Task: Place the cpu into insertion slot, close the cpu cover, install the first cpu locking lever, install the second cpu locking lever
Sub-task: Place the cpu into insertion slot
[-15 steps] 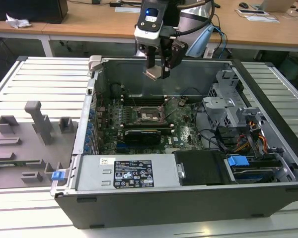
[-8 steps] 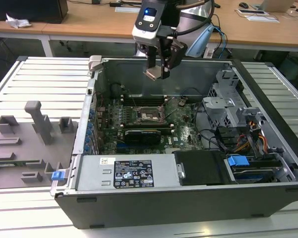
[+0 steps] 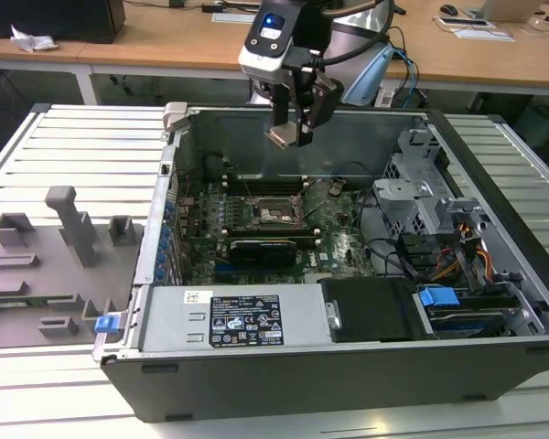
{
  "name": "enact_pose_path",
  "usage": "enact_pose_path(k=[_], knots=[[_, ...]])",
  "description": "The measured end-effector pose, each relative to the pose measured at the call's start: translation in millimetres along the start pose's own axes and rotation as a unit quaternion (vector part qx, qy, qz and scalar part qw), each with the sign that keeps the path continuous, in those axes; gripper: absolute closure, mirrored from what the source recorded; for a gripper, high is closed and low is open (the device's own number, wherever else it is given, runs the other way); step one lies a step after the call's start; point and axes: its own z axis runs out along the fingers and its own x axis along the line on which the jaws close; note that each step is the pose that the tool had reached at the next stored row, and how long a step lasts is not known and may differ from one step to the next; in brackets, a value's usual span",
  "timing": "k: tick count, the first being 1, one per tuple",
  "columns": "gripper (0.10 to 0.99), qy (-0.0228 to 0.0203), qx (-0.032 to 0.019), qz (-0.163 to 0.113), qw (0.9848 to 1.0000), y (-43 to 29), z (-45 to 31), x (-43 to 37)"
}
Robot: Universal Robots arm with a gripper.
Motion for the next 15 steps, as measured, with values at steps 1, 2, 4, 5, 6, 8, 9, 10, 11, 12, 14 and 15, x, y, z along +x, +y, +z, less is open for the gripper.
enact_pose_path(k=[1, 2, 4, 5, 6, 8, 9, 10, 11, 12, 14, 15], knots=[[0.545, -0.0002, 0.0000, 0.002, 1.0000, 0.0, 0.0, 0.0], [0.545, -0.0005, -0.0001, 0.005, 1.0000, 0.0, 0.0, 0.0], [0.545, -0.0010, -0.0002, 0.011, 0.9999, 0.0, 0.0, 0.0], [0.545, -0.0013, -0.0003, 0.015, 0.9999, 0.0, 0.1, 0.0], [0.545, -0.0017, -0.0004, 0.018, 0.9998, 0.0, 0.1, 0.0], [0.545, -0.0021, -0.0005, 0.023, 0.9997, 0.0, 0.1, 0.0], [0.545, -0.0026, -0.0006, 0.029, 0.9996, 0.0, 0.1, 0.0], [0.545, -0.0030, -0.0006, 0.033, 0.9995, 0.0, 0.1, 0.0], [0.545, -0.0031, -0.0007, 0.035, 0.9994, 0.0, 0.1, 0.0], [0.545, -0.0033, -0.0007, 0.037, 0.9993, 0.0, 0.1, 0.0], [0.545, -0.0038, -0.0008, 0.042, 0.9991, 0.0, 0.2, 0.0], [0.545, -0.0041, -0.0009, 0.045, 0.9990, 0.0, 0.2, 0.0]])
